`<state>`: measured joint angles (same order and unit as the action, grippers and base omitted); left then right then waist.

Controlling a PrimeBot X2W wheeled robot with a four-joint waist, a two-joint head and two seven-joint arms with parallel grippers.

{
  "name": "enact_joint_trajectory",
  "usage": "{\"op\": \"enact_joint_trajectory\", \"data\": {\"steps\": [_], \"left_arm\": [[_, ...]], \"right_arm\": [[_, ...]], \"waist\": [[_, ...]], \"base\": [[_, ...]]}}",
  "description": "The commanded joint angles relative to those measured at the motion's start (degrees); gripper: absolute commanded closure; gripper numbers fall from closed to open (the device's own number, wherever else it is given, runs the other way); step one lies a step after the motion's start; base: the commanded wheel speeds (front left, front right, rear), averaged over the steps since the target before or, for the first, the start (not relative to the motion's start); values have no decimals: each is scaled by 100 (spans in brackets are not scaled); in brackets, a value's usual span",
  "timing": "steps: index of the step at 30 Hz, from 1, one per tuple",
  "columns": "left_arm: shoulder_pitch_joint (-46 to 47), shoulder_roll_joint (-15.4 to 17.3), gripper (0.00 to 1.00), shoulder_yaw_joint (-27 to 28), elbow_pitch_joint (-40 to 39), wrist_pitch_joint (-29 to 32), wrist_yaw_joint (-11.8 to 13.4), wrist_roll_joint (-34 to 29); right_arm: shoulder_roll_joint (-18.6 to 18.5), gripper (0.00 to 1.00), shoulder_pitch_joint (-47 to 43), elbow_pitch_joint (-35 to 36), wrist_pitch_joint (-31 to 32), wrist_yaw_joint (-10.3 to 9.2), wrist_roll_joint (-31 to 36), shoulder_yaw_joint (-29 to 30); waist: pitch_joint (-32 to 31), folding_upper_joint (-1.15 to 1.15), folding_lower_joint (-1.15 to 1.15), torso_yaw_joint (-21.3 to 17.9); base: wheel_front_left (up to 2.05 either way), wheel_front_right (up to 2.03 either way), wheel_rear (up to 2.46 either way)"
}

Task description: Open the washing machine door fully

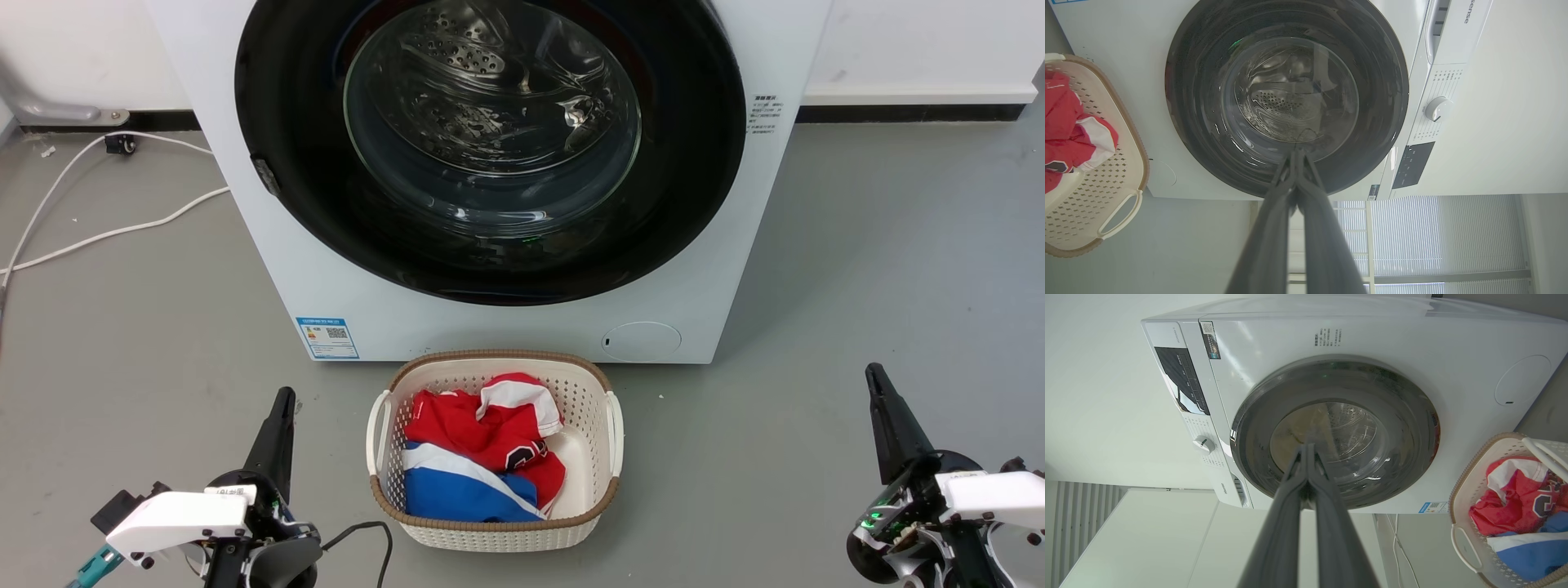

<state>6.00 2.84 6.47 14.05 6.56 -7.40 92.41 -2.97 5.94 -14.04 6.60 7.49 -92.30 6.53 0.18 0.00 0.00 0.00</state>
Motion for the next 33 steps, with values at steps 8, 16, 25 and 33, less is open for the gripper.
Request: {"op": "enact_joint_trajectory", "data": {"steps": [8,16,25,33], "left_arm": [[50,7,100,16,2,12,-16,3],[-60,-10,0,-15,92,-7,0,-3],[-174,-12,0,19,106,-246,-1,-215],[-177,-9,0,89,200,-461,-2,-634]], "right_arm": [[18,100,58,-4,7,0,-22,2],[4,0,-71,-94,-4,0,3,-7],[7,0,-187,-67,-243,0,197,-68],[7,0,-202,-64,-460,0,612,-32]], "waist": [[0,0,0,0],[1,0,0,0],[9,0,0,-4],[16,0,0,-9]], "base": [[0,0,0],[0,0,0],[0,0,0],[0,0,0]]}}
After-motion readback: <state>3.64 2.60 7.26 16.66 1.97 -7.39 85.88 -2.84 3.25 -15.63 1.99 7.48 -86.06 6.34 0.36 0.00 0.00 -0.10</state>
